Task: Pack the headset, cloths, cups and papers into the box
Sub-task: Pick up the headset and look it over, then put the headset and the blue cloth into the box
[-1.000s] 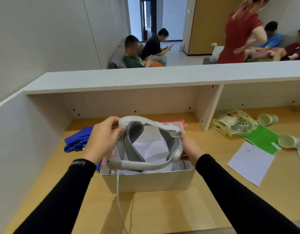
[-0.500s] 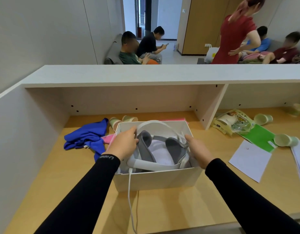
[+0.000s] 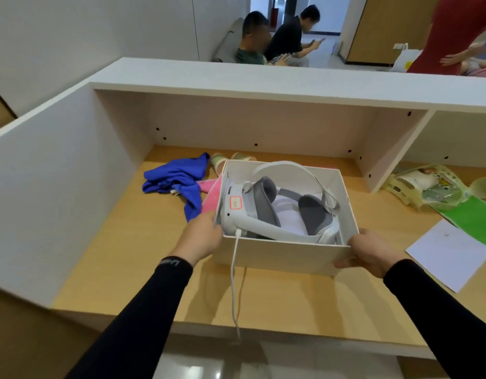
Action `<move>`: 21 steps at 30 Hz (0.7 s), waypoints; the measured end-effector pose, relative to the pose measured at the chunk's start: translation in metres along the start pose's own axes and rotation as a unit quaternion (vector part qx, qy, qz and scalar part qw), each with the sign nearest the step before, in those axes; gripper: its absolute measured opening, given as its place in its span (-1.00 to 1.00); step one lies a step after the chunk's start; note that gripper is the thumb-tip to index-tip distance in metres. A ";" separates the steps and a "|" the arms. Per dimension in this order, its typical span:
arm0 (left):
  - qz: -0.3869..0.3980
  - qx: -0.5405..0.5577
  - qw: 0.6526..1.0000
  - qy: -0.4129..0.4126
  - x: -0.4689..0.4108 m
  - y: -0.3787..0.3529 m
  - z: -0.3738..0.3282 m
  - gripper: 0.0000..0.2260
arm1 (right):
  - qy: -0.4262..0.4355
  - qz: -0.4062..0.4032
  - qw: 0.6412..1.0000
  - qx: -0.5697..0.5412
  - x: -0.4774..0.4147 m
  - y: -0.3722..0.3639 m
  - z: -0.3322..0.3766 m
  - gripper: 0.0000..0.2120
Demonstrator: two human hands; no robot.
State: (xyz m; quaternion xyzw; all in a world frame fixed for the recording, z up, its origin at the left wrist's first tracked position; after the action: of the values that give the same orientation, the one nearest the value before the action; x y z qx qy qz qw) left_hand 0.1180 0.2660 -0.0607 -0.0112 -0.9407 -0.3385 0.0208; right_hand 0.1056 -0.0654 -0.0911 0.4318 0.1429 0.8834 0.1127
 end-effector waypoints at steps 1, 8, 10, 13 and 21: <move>-0.022 0.006 1.000 0.006 0.001 0.001 -0.001 -0.63 | 0.003 0.009 1.000 -0.009 0.000 0.000 -0.001 -0.68; -0.087 0.063 0.992 0.060 0.031 0.018 0.006 -0.53 | 0.030 0.072 0.997 -0.008 0.022 -0.011 -0.025 -0.69; -0.092 0.055 0.992 0.070 0.049 0.022 0.004 -0.52 | 0.040 0.096 0.995 -0.003 0.028 -0.017 -0.036 -0.63; -0.105 0.052 0.989 0.093 0.080 0.022 0.007 -0.54 | 0.068 0.126 0.990 0.019 0.039 -0.023 -0.047 -0.63; -0.123 0.008 0.984 0.129 0.092 0.024 0.019 -0.74 | 0.080 0.161 0.979 0.091 0.043 -0.014 -0.043 -0.48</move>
State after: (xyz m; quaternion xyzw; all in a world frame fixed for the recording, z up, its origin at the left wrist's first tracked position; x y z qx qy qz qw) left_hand 0.0267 0.2971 -0.0558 0.1485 -0.9269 -0.3299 0.1000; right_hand 0.0466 -0.0452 -0.0901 0.3857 0.1600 0.9049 -0.0827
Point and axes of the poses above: each hand's wrist, its own x-axis away from the middle knuckle, its own y-axis out of the back of the hand, z = x × y, the point moved 8 cm from there along -x, towards the middle knuckle, and after that the axes turned 15 degrees about -y, right-handed, at the moved point
